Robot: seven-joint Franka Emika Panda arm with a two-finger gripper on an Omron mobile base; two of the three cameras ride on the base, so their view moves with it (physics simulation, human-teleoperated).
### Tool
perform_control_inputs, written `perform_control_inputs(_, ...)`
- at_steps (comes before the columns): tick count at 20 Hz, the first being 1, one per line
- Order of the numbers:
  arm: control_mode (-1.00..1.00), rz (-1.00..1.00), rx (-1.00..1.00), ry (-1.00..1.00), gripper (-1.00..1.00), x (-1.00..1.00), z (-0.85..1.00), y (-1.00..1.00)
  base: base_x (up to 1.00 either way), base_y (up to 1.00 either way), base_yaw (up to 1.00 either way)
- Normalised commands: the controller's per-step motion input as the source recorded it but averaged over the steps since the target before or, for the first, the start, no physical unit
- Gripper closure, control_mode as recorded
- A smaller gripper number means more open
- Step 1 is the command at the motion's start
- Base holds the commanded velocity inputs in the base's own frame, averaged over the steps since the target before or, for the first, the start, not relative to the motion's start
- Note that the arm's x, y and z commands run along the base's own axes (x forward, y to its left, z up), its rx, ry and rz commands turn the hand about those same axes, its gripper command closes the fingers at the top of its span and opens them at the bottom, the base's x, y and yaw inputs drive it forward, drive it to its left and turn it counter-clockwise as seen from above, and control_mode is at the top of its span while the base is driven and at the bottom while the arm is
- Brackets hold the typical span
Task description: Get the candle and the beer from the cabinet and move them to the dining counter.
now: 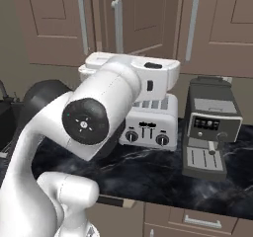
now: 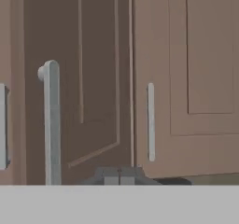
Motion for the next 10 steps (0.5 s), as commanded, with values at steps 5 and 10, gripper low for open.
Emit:
perform_control_inputs(5, -1.0, -0.29, 0.0, 0.0, 1.0, -0.28, 0.0, 0.76, 0.0, 0.0, 0.0)
perform_control_inputs(10, -1.0, -0.32, 0.0, 0.0, 1.0, -0.06, 0.0, 0.8, 0.0, 0.0, 0.0)
